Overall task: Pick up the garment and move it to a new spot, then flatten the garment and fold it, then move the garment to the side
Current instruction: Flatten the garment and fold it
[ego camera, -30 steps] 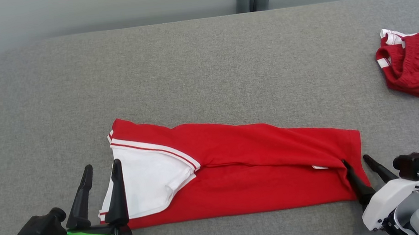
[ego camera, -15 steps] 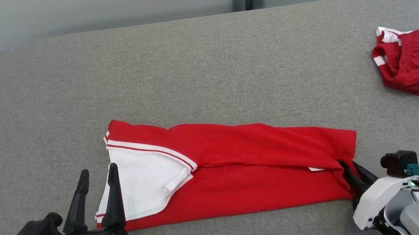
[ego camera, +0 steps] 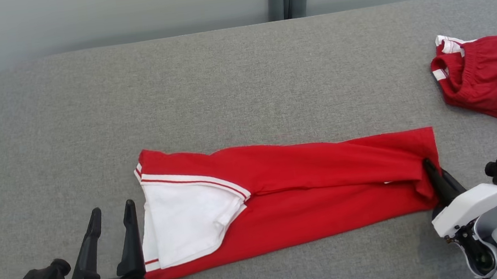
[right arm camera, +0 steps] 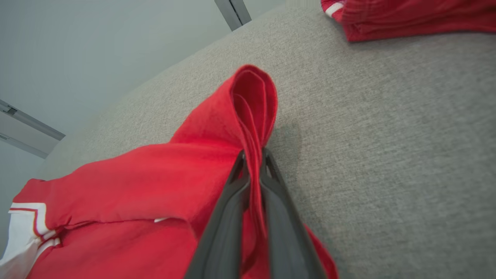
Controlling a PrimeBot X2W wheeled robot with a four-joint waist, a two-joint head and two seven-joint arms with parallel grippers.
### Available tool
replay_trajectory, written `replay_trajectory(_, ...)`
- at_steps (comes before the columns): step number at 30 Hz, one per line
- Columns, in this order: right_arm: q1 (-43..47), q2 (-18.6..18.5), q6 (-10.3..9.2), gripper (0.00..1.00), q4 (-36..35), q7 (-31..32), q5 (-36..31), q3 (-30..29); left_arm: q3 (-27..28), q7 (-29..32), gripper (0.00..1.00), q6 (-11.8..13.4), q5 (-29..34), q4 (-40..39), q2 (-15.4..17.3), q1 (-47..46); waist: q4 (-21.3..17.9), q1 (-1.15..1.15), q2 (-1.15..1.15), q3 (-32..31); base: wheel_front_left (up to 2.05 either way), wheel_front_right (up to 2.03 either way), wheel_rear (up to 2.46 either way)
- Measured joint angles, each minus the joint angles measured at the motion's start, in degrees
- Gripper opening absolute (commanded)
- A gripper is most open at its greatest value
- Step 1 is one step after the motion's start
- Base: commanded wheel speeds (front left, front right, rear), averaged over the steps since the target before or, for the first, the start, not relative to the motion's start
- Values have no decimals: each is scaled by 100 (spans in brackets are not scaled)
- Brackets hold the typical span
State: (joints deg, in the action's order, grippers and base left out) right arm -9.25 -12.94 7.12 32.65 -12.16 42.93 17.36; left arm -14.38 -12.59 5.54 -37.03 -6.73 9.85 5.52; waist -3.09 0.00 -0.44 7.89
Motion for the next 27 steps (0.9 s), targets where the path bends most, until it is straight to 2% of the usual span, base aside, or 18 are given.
replay_trajectory(9,-96,-983,0,0,-175,365,249,-60,20,2,100,1,0,-134,9,125,-238,0,0,-108,0,0,0)
replay_trajectory(14,-219,-1410,0,0,-279,580,326,-132,-34,53,100,1,0,-181,7,162,-391,0,0,-135,0,0,0)
replay_trajectory(22,-230,-1100,-1,0,-1020,1099,1115,356,-122,129,100,1,1,-250,1,164,-533,0,0,-127,0,0,0)
replay_trajectory(27,-230,-947,-1,0,-1748,1333,1423,840,-155,146,100,1,2,-277,1,164,-523,0,0,-129,0,0,0)
